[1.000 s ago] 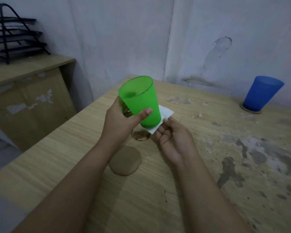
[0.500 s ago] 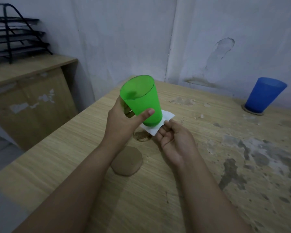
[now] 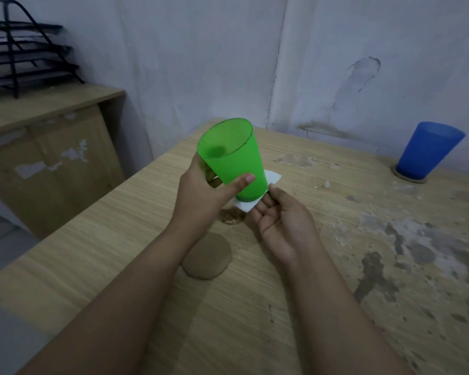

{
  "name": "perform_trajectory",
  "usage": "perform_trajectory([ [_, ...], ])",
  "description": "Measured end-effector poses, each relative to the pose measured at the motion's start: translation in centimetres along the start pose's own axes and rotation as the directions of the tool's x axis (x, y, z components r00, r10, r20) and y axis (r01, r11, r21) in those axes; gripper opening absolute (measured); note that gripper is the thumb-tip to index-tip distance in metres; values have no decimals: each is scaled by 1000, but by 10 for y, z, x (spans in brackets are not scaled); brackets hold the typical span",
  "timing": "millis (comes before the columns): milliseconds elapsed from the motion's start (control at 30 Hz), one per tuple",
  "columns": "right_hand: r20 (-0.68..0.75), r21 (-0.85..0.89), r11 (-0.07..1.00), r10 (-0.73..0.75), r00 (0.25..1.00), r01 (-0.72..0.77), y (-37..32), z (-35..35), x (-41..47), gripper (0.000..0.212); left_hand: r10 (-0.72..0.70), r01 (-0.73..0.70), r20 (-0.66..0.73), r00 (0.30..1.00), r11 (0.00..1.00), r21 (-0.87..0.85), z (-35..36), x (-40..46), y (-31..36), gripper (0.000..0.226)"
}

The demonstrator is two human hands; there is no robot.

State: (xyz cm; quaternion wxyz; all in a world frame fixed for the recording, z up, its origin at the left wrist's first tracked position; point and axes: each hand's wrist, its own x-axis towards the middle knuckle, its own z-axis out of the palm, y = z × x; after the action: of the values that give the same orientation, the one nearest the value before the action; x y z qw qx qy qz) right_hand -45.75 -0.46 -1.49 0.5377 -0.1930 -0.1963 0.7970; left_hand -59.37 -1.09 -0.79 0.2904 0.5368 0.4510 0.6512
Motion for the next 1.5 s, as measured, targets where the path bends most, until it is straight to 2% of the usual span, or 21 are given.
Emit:
perform_trajectory([
  [133, -95, -41, 999, -32, 995, 29, 1, -2, 1, 28, -1, 1, 0, 1000, 1000, -8, 1, -1, 0, 56],
  [267, -216, -135, 986, -126, 968, 98, 0, -2, 2, 22, 6, -6, -25, 1000, 1000, 5, -2, 2, 1, 58],
  [433, -258, -141, 979, -180, 949, 147, -4, -5, 3, 17, 10, -6, -91, 996, 999, 47, -16, 13, -1, 71],
  [667, -253, -148, 979, -172, 952, 138, -7, -7, 2, 13, 2, 54, -183, 983, 954, 296, -39, 27, -15, 63],
  [900, -167, -232, 968, -132, 977, 91, -6, -6, -2, 22, -66, 149, -297, 952, 952, 266, -57, 35, -40, 74],
  [1100, -172, -322, 941, -166, 971, 104, -5, -8, 0, 27, -101, 166, -248, 963, 952, 257, -59, 37, -47, 68],
  [1200, -162, -361, 926, -184, 970, 115, -4, -6, -1, 28, -115, 184, -233, 966, 935, 302, -59, 35, -44, 78],
  [1267, -145, -383, 916, -187, 972, 119, -4, -4, -2, 29, -72, 171, -266, 961, 912, 372, -58, 30, -37, 87],
  [1333, -129, -405, 906, -193, 973, 127, -3, -3, -3, 30, 74, 76, -304, 950, 887, 456, -56, 22, -26, 83],
  [1433, -89, -397, 903, -217, 972, 165, -4, 2, -6, 30, 317, -137, -300, 900, 858, 495, -51, 11, -2, 58],
  [1500, -60, -382, 902, -241, 969, 201, -5, 4, -7, 30, 401, -253, -242, 883, 843, 475, -42, 4, 12, 43],
])
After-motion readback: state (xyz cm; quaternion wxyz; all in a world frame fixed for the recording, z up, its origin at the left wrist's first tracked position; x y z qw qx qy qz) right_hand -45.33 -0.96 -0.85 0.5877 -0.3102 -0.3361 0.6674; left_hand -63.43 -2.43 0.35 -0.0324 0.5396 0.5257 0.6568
